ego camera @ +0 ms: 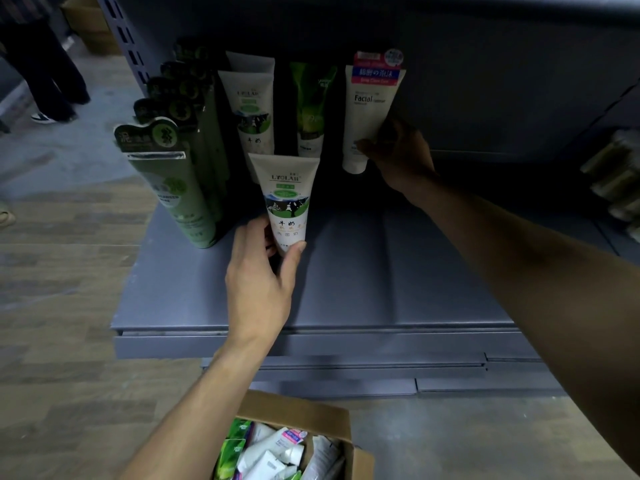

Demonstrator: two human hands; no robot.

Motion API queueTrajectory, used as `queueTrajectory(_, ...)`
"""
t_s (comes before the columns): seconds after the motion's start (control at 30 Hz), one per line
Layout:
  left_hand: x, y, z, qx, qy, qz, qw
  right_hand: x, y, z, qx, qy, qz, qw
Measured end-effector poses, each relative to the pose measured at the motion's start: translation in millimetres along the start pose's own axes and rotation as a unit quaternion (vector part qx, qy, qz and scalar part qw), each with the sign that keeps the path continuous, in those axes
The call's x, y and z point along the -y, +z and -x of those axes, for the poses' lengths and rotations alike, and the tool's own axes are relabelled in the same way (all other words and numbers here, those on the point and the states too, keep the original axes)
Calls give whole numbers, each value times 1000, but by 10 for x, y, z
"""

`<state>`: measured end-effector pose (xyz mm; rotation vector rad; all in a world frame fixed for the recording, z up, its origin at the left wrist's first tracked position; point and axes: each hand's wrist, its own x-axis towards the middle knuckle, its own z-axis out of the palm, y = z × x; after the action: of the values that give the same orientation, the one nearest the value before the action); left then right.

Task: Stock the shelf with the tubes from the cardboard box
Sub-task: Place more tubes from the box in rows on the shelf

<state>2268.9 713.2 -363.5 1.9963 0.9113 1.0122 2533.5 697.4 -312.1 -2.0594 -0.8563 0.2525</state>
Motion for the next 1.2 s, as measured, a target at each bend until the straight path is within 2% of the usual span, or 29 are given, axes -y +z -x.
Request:
queueTrajectory(0.13, 11, 11, 0, 0, -1, 2, 1000, -32, 9, 18, 0, 19, 3, 1000)
queueTrajectory(0.43, 10, 4, -4, -1, -4, -3, 1000, 6, 129, 162, -60, 73, 42, 995)
queueTrajectory(0.5, 8, 2, -3, -1, -2, -3, 1000, 69, 161, 401, -60, 42, 82, 994)
queueTrajectory(0.57, 10, -1, -3, 1, 0, -2, 1000, 149, 179, 755, -2, 12, 57, 998)
queueTrajectory(0.67, 4, -3, 3, -2, -1, 1, 1000, 313, 172, 1275, 116, 8, -119, 986)
queueTrajectory(0.77, -44, -34, 14, -6, -2, -11, 1000, 489, 203, 1487, 151, -13, -158, 976)
queueTrajectory(1.03, 107, -426, 88, 40, 24, -88, 995, 681, 364, 1440, 107, -55, -60, 991)
queueTrajectory(1.2, 288, -704, 14, 31, 19, -126, 991, 739, 524, 1289, 86, -87, -15, 992)
